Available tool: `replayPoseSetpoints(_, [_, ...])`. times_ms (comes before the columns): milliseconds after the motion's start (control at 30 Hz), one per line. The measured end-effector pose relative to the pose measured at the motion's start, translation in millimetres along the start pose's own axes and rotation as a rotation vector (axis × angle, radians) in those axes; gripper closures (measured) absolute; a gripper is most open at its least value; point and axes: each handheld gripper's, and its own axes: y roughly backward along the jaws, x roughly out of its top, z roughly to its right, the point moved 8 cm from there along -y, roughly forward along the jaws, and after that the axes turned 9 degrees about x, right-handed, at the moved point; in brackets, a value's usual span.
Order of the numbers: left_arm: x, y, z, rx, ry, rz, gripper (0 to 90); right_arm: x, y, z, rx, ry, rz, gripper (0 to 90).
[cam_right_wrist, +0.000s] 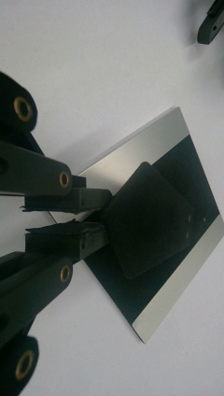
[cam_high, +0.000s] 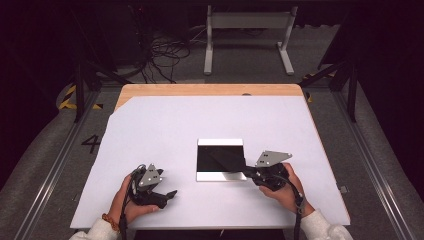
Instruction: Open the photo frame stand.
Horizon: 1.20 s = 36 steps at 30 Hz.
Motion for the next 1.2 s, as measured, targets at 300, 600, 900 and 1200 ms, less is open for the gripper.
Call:
replayPoseSetpoints(300, [-1.0, 0.0, 0.8, -0.003, -0.006, -0.007, 15.2, 8.3, 2.8, -0.3, -0.018, 0.010, 0.041, 85.2])
replayPoseSetpoints(600, [-1.1, -1.6, 2.0, -0.007, -0.015, -0.014, 15.0, 15.2, 3.6, -0.3, -0.029, 0.010, 0.076, 85.1])
replayPoseSetpoints(900, [-1.2, -1.9, 4.2, -0.020, -0.015, -0.015, 14.8, 20.5, 3.6, -0.3, -0.028, 0.005, 0.101, 84.0])
replayPoseSetpoints(1200, [-0.9, -2.5, 4.5, -0.022, -0.015, -0.015, 14.6, 24.7, 2.9, -0.1, -0.021, -0.001, 0.116, 83.7])
